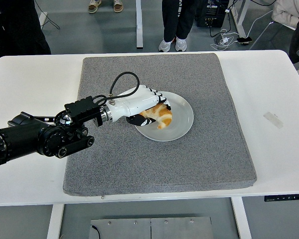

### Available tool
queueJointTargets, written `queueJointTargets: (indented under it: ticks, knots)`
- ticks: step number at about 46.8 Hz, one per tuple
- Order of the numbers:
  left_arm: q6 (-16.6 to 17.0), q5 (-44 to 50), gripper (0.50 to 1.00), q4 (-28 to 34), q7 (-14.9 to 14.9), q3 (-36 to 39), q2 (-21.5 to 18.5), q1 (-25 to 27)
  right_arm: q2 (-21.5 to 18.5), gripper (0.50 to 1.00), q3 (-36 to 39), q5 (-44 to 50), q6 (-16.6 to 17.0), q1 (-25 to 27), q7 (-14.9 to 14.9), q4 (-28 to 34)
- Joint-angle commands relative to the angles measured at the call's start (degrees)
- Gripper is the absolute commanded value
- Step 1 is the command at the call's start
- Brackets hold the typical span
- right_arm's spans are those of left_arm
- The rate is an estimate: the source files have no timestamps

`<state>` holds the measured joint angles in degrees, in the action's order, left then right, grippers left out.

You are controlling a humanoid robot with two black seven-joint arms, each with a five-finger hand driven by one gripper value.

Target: Place the bread on the plate

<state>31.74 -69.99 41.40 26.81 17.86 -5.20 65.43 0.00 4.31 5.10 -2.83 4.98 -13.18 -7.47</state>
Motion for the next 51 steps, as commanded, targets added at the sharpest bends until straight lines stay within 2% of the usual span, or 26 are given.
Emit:
queueJointTargets:
  ticks: [1, 11, 12, 15, 17, 22, 28, 31, 40, 46, 51]
  knots:
    - [-0.01, 0.02, 0.5, -0.09, -0.01, -0.01, 0.02, -0.31, 0.0, 1.0, 0.0, 0.0, 0.02, 0.03, 0.0, 0.0]
    - [-0.1, 0.29, 0.5, -1.49, -0.01, 0.6, 0.37, -1.1, 0.0, 1.0, 0.0, 0.0, 0.02, 0.03, 0.0, 0.0]
    - [-0.18, 0.38, 0.544, -1.49, -0.09, 0.6, 0.28, -1.19, 0.0, 1.0, 0.0, 0.0, 0.02, 0.03, 0.0, 0.0]
    - [-0.18, 0.64, 0.72, -1.49, -0.09, 0.6, 0.28, -1.19, 0.0, 1.0, 0.0, 0.0, 0.02, 0.03, 0.0, 0.0]
    - [-0.36, 0.73, 0.784, -1.49, -0.09, 0.6, 0.28, -1.19, 0.0, 1.0, 0.0, 0.0, 0.02, 0.03, 0.0, 0.0]
    - [-0.62, 0.82, 0.866, -1.49, -0.09, 0.6, 0.37, -1.19, 0.0, 1.0, 0.0, 0.0, 0.02, -0.06, 0.0, 0.0]
    - [-0.89, 0.9, 0.931, -1.32, 0.26, 0.6, 0.28, -1.19, 0.0, 1.0, 0.0, 0.0, -0.07, -0.06, 0.0, 0.0]
    - [-1.5, 0.9, 0.949, -0.71, 1.13, 0.6, 0.28, -1.01, 0.0, 1.0, 0.0, 0.0, 0.02, -0.06, 0.0, 0.0]
    - [-5.89, 0.99, 0.951, 0.0, 3.59, -0.01, -0.16, 0.13, 0.0, 1.0, 0.0, 0.0, 0.02, -0.06, 0.0, 0.0]
    - [-6.25, 1.17, 0.951, 2.54, 5.44, -0.36, -1.74, 1.62, 0.0, 1.0, 0.0, 0.0, -0.07, -0.06, 0.0, 0.0]
    - [-6.25, 1.08, 0.951, 5.71, 6.23, -0.45, -4.99, 2.24, 0.0, 1.0, 0.0, 0.0, 0.02, -0.06, 0.0, 0.0]
